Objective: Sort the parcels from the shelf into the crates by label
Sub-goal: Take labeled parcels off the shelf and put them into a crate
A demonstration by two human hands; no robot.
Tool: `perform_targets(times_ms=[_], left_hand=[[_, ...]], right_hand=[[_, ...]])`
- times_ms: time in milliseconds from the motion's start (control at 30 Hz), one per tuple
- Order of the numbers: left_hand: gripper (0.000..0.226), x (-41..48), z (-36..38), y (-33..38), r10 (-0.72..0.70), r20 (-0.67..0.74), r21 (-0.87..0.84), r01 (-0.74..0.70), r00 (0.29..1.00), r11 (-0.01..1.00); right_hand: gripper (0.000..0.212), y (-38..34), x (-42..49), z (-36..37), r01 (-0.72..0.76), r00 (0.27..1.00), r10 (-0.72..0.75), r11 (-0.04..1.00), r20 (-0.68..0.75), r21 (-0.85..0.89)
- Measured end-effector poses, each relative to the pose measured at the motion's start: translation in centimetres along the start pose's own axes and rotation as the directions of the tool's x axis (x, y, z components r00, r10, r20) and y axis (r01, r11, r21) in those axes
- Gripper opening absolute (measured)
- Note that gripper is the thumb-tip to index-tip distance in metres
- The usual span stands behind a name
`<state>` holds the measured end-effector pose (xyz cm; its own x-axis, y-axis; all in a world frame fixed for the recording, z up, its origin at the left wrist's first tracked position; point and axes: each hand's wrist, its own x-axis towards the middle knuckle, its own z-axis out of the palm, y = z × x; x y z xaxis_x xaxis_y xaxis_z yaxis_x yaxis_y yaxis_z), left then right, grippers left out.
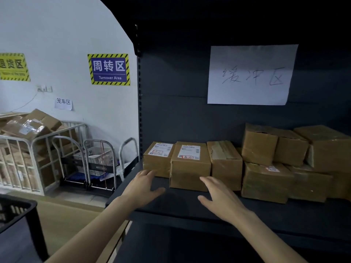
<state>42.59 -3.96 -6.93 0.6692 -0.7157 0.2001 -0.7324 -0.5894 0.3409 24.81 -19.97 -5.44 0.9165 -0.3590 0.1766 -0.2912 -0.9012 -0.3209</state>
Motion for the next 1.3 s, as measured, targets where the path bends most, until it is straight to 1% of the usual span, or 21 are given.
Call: perform_targets(times_ms=[133, 200, 267, 333, 467, 567, 667, 733, 800, 833, 900, 967, 1033, 1100, 1167, 1233, 1267, 1300], left_hand=[[0.072, 2.7, -1.1, -3.7, -0.05, -0.06, -0.079, 0.046, 0.997, 0.996], [0.066, 4.2, -1.4, -4.8, -0.075, -0.079, -0.121, 0.065, 0.994, 0.991], [0.056, 5.6, -1.6, -5.4, -0.102, -0.064, -0.14, 0.092, 0.993, 0.986], [0.053, 6.9, -1.7, -5.8, -0.115, -0.046, -0.173, 0.105, 0.992, 0.979], [0.07, 9.6, -0.9, -7.4, -0.183, 0.001, -0.271, 0.177, 0.983, 0.946], [0.074, 11.0, -0.6, -7.3, -0.216, 0.033, -0.328, 0.215, 0.976, 0.92], [0.076, 12.3, -0.1, -7.4, -0.225, 0.065, -0.415, 0.231, 0.972, 0.88], [0.077, 12.9, 0.3, -7.6, -0.238, 0.109, -0.534, 0.259, 0.965, 0.805], [0.077, 13.5, 0.8, -7.7, -0.256, 0.195, -0.672, 0.319, 0.947, 0.668], [0.073, 13.7, 0.9, -7.7, -0.254, 0.241, -0.721, 0.348, 0.937, 0.6], [0.064, 13.9, 1.2, -7.5, -0.226, 0.311, -0.778, 0.384, 0.923, 0.497], [0.061, 14.1, 1.5, -7.3, -0.185, 0.338, -0.823, 0.385, 0.923, 0.418], [0.06, 14.1, 1.8, -7.2, -0.164, 0.337, -0.853, 0.375, 0.927, 0.363], [0.061, 14.1, 2.0, -7.0, -0.162, 0.333, -0.87, 0.369, 0.929, 0.328], [0.067, 14.0, 1.9, -6.8, -0.171, 0.338, -0.88, 0.375, 0.926, 0.29], [0.065, 13.8, 1.7, -6.8, -0.189, 0.332, -0.891, 0.373, 0.924, 0.26], [0.071, 13.7, 1.7, -7.1, -0.209, 0.32, -0.896, 0.367, 0.924, 0.25], [0.081, 13.4, 1.5, -7.4, -0.234, 0.308, -0.9, 0.362, 0.922, 0.242]], right_hand=[[0.06, -1.7, 2.4, 1.0, 0.016, 1.0, -0.016, 0.999, -0.002, 0.039], [0.06, -2.1, 3.4, 1.5, 0.015, 1.0, -0.015, 0.999, -0.002, 0.046], [0.06, -2.2, 4.2, 1.9, 0.007, 1.0, -0.007, 0.999, 0.004, 0.033], [0.059, -2.4, 4.8, 2.1, -0.002, 1.0, 0.002, 1.0, 0.001, 0.019], [0.058, -3.1, 6.1, 1.7, -0.005, 0.998, 0.006, 1.0, -0.06, 0.024], [0.056, -3.8, 7.7, 0.9, 0.01, 0.989, -0.006, 1.0, -0.148, 0.028], [0.054, -4.3, 9.6, 0.2, 0.018, 0.976, -0.025, 0.999, -0.215, -0.034], [0.054, -4.4, 10.6, 0.1, 0.004, 0.977, -0.017, 0.998, -0.211, -0.059], [0.056, -4.4, 11.3, 0.1, -0.017, 0.983, 0.004, 0.997, -0.186, -0.069], [0.056, -4.4, 11.5, 0.2, -0.028, 0.984, 0.015, 0.997, -0.175, -0.073], [0.057, -4.4, 11.7, 0.3, -0.045, 0.986, 0.032, 0.996, -0.163, -0.081], [0.058, -4.3, 11.6, 0.5, -0.056, 0.986, 0.041, 0.995, -0.16, -0.088], [0.058, -4.2, 11.6, 0.7, -0.063, 0.986, 0.046, 0.993, -0.163, -0.101], [0.058, -4.2, 11.5, 0.8, -0.064, 0.985, 0.046, 0.992, -0.167, -0.105], [0.057, -4.2, 11.4, 0.8, -0.059, 0.984, 0.041, 0.993, -0.176, -0.099], [0.056, -4.4, 11.3, 0.9, -0.05, 0.982, 0.033, 0.995, -0.185, -0.086], [0.056, -4.5, 11.2, 1.0, -0.044, 0.981, 0.028, 0.996, -0.191, -0.079], [0.055, -4.6, 11.2, 1.0, -0.038, 0.981, 0.023, 0.997, -0.194, -0.073]])
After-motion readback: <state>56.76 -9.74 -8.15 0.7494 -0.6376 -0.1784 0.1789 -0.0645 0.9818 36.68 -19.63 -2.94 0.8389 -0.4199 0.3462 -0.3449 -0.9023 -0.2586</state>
